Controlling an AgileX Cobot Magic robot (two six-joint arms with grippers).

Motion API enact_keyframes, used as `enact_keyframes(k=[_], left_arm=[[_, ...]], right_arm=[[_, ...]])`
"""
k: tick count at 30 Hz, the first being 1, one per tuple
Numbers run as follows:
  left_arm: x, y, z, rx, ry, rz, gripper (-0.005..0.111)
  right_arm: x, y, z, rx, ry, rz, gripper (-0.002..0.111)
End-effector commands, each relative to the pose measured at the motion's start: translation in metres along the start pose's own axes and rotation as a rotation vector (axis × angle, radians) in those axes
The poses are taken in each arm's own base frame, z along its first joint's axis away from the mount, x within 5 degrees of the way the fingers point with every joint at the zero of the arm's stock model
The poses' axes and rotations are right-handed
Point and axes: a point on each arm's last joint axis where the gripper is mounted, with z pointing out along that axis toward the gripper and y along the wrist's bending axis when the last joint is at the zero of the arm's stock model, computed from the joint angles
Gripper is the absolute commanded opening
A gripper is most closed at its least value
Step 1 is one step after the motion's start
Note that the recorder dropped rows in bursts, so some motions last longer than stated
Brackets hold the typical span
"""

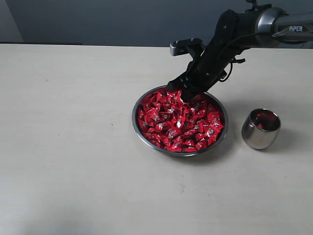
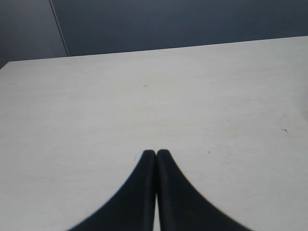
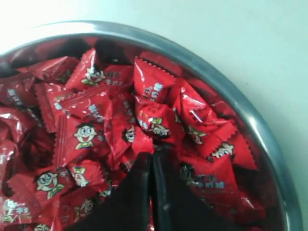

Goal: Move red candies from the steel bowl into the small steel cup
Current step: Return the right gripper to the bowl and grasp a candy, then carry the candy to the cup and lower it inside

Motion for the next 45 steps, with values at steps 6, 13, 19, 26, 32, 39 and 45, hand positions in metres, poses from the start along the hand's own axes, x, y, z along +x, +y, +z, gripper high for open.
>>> enact_keyframes(k=[6,13,19,26,32,39,45], left_arm=[[0.0,0.0,0.0,0.004,-0.013,0.001,0.0],[0.0,0.0,0.0,0.004,-0.013,0.001,0.0],[0.0,0.0,0.0,0.004,-0.013,0.001,0.0],[0.0,0.0,0.0,0.004,-0.013,0.001,0.0],[0.0,0.0,0.0,0.004,-0.013,0.001,0.0],[0.0,0.0,0.0,0.004,-0.013,0.001,0.0],[0.0,0.0,0.0,0.004,-0.013,0.001,0.0]], right_arm=[[-0.01,0.008,-0.037,0.014,-0.076,-0.03,-0.001],[-0.009,0.011,-0.074,0.083,-0.078,0.052,-0.001],[-0.005,0.014,-0.124,0.202,-0.146,0.048,-0.001],[0.025,0.009,-0.145,0.251,-0.155,0.108,-0.001],[0.108,-0.028,-0.176,0.286,-0.196,0.351,-0.001],[0.14,-0.026,-0.143,0.262,-0.139,0.399,-0.001],[0.14,-0.031,-0.135,0.271,-0.11,0.39,-0.001]])
